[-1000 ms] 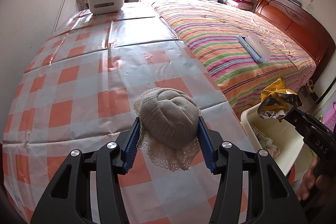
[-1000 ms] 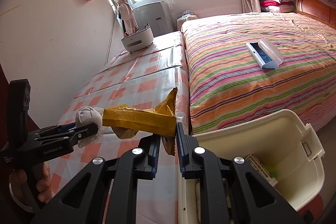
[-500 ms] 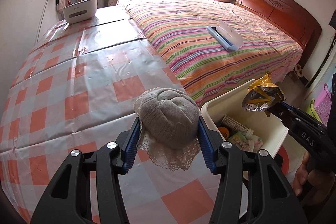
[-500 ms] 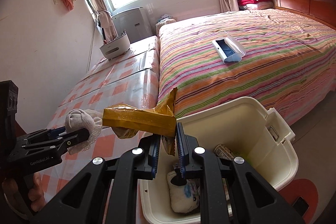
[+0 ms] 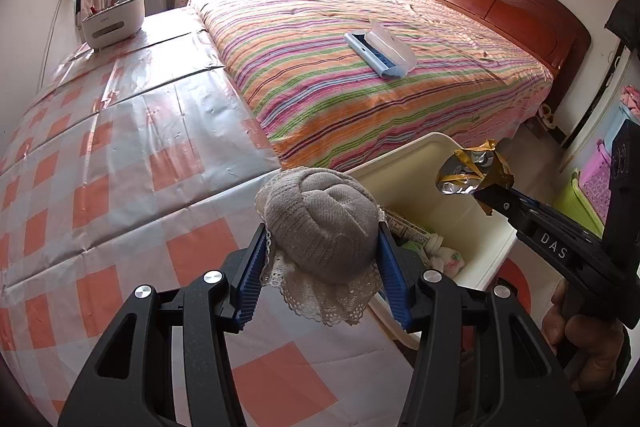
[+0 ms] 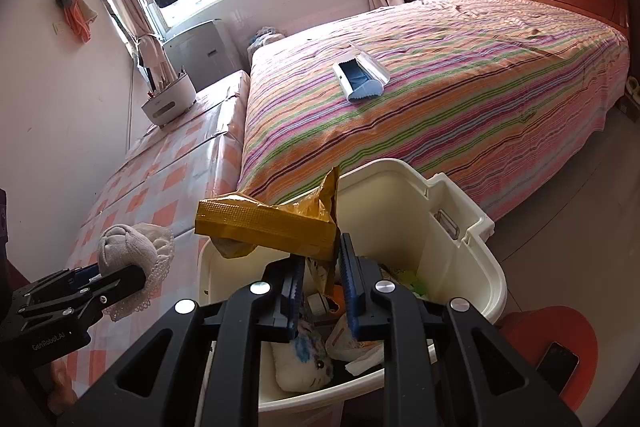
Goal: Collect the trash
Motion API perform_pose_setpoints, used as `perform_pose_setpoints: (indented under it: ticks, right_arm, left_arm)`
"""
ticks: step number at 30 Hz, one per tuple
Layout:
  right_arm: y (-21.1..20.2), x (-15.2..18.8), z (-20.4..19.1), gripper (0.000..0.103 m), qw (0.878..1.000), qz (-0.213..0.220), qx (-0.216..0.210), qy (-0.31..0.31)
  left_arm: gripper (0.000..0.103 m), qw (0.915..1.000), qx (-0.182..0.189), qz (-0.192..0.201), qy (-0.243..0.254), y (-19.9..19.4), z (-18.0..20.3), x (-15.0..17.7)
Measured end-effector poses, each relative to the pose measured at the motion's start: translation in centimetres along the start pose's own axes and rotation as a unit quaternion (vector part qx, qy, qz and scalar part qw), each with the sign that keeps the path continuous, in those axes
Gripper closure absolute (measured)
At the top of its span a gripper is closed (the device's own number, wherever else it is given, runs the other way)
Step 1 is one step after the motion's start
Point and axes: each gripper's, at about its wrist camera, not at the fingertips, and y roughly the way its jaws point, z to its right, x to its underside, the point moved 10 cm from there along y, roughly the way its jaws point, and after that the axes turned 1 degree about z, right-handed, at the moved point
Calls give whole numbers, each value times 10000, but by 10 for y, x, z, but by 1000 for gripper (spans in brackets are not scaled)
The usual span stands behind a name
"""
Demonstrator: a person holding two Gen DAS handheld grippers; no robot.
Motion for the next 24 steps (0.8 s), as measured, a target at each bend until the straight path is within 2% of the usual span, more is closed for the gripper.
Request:
perform_pose_setpoints:
  ticks: [1,3,9,19,20,21,24]
  right_arm:
    - [0,1,3,63,10000,-20,19,45]
    - [-3,-1,8,47,9998,34,18,196]
    - [-16,-11,23,46,9970,312,-214,677]
    - [-41,-31,47,44,9880,945,-209,1205]
    - [-43,-32,48,44,9873,982,-219,1229]
    - [-45,-32,51,44,9868,1010,-208,1248]
    - [-48,-32,57,43,9844,1075,-192,1377]
  left_arm:
    - [52,10000,24,-13,5,1,3,0]
    - [52,10000,70,-42,9,4,9,-1]
    - [51,9997,225,-131,27,12,29,-6]
    - [47,9983,502,-283,111,31,68,-12]
    - [43,9982,514,-268,128,32,71,-13]
    - [35,9983,507,-241,147,32,74,-14]
    - [18,9985,508,-112,166,30,81,-18]
